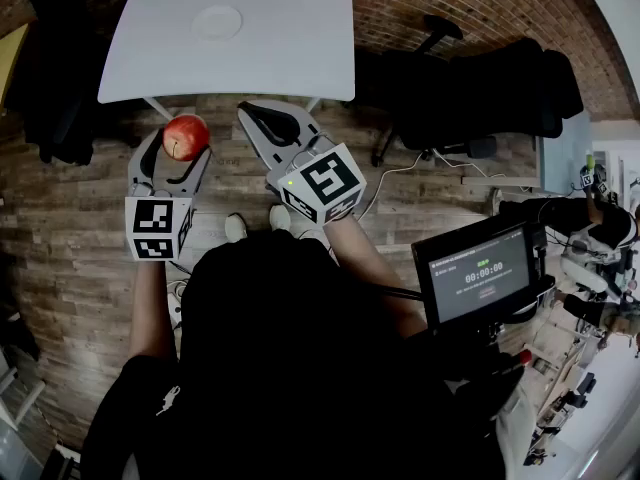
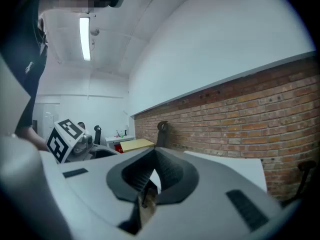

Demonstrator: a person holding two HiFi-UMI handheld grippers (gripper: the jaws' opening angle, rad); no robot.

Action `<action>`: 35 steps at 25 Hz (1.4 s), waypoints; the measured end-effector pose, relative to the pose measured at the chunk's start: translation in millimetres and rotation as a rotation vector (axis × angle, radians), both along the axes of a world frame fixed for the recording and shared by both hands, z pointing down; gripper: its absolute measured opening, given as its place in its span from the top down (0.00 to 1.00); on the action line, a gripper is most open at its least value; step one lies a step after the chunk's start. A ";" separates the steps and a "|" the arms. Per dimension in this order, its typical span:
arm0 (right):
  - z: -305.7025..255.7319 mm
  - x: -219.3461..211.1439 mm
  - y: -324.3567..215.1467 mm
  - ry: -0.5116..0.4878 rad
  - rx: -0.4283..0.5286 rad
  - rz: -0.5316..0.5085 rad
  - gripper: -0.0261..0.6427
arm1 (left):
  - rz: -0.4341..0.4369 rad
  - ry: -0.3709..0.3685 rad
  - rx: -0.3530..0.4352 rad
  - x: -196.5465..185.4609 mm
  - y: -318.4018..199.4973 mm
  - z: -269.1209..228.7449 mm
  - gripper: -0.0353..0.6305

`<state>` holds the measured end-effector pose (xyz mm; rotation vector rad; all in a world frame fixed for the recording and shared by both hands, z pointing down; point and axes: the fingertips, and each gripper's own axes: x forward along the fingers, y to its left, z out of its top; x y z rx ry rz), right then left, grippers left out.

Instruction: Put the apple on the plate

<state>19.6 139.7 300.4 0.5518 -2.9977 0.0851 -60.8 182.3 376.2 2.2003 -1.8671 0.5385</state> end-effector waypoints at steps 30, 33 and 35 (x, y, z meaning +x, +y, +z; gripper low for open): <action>6.6 -4.1 6.7 0.016 -0.031 0.086 0.96 | 0.033 0.037 0.019 -35.5 15.8 7.4 0.41; 5.5 -4.3 6.5 0.014 -0.039 0.094 0.96 | 0.036 0.041 0.014 -36.9 16.9 6.6 0.41; 7.0 -3.8 6.1 0.013 -0.043 0.099 0.95 | 0.039 0.042 0.010 -36.6 17.1 8.3 0.41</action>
